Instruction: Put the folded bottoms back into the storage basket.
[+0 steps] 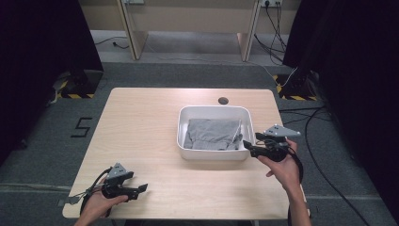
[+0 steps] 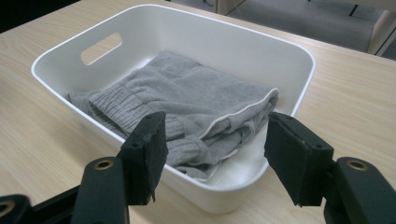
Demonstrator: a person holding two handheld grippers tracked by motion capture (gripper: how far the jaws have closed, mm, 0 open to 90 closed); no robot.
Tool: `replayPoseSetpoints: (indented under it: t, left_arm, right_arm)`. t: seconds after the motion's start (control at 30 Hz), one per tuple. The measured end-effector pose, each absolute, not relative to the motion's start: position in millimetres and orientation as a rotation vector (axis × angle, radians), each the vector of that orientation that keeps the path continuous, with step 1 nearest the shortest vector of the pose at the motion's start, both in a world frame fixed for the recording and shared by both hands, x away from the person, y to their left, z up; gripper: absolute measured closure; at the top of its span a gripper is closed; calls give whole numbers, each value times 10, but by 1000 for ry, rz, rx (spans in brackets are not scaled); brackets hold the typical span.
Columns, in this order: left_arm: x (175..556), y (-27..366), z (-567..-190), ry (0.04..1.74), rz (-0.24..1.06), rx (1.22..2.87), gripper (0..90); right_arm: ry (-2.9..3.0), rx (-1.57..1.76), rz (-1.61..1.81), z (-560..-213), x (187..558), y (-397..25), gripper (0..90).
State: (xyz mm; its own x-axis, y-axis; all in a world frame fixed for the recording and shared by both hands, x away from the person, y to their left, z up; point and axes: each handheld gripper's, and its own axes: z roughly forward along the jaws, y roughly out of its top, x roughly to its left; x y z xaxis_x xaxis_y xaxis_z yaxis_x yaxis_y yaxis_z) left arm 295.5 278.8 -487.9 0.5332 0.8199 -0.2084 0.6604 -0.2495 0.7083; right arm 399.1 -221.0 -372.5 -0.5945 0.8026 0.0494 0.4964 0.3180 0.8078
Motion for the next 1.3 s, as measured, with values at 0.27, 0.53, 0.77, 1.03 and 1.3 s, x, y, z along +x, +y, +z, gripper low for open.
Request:
replayPoseSetpoints:
  t: [0.27, 0.53, 0.77, 1.03, 1.3]
  left_arm:
    - [2900, 2845, -4931, 1219, 280, 1987, 183]
    - [2857, 2872, -4979, 1202, 355, 1975, 175]
    - [2858, 2843, -4980, 1208, 378, 1994, 157]
    - [2898, 2909, -4984, 1237, 325, 1927, 152]
    - [2902, 2861, -4984, 1224, 366, 1969, 151]
  right_arm:
    - [2179, 1176, 1186, -3792, 3801, -2349, 389]
    - [2179, 1225, 1215, -4054, 3605, -2458, 380]
    - [2163, 1252, 1223, -4154, 3543, -2484, 363]
    - [2183, 1242, 1197, -4288, 3465, -2415, 347]
    - [2209, 1239, 1178, -4447, 3364, -2376, 346]
